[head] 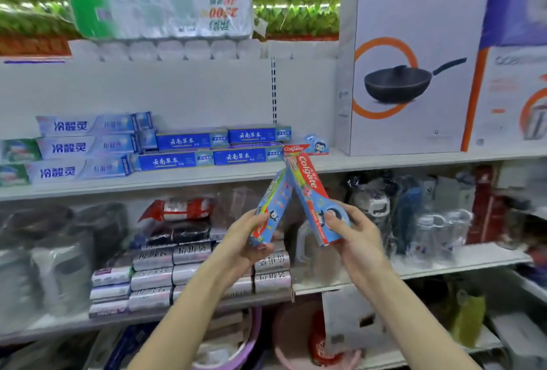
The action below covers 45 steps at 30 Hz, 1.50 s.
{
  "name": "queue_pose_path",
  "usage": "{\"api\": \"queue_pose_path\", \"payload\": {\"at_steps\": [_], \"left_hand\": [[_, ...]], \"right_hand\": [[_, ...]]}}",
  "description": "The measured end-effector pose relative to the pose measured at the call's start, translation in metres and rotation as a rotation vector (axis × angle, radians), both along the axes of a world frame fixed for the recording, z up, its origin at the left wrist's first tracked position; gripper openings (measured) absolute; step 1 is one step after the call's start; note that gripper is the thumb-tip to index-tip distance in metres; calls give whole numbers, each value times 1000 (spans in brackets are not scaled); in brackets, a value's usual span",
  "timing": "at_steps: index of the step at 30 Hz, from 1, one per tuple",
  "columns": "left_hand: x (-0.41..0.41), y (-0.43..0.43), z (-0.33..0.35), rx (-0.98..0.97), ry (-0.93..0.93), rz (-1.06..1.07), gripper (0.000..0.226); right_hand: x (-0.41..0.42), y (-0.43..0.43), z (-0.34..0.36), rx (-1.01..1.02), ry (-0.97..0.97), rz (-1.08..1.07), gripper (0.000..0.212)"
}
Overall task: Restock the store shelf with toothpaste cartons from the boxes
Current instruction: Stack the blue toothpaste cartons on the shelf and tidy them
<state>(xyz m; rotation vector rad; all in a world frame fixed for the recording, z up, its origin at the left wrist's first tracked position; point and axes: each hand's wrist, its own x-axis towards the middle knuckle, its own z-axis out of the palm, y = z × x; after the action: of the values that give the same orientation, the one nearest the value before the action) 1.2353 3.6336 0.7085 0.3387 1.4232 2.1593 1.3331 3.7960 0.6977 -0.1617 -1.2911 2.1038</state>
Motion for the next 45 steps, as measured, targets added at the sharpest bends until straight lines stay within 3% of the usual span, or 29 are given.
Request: {"api": "queue_pose_path", "payload": {"at_steps": [3, 7, 9, 14, 23, 28, 32, 39, 45], "left_hand": [[-30, 7, 12, 6, 31, 19, 7], [-68, 14, 28, 25, 58, 73, 15], [-87, 19, 38, 32, 56, 93, 15], [-130, 49, 55, 28, 124, 135, 24], [-176, 99, 86, -73, 237, 103, 37], [-194, 107, 93, -115, 292, 132, 37], [-201, 110, 93, -102, 278, 197, 33], [-208, 107, 91, -63, 230, 313, 23], [-202, 111, 87, -40, 206, 308, 18]], "right_hand": [[-11, 13, 14, 62, 27, -58, 82], [-29, 52, 28, 168, 11, -126, 34], [-46, 77, 34, 275, -52, -203, 25], [-100, 137, 48, 520, -149, -258, 19], [-209, 231, 79, 1217, -337, -205, 20], [-249, 256, 79, 1279, -307, -147, 27], [-275, 264, 78, 1449, -244, -182, 15], [-291, 269, 85, 1614, -245, -184, 17], [-272, 277, 99, 1660, -408, -215, 9]]}}
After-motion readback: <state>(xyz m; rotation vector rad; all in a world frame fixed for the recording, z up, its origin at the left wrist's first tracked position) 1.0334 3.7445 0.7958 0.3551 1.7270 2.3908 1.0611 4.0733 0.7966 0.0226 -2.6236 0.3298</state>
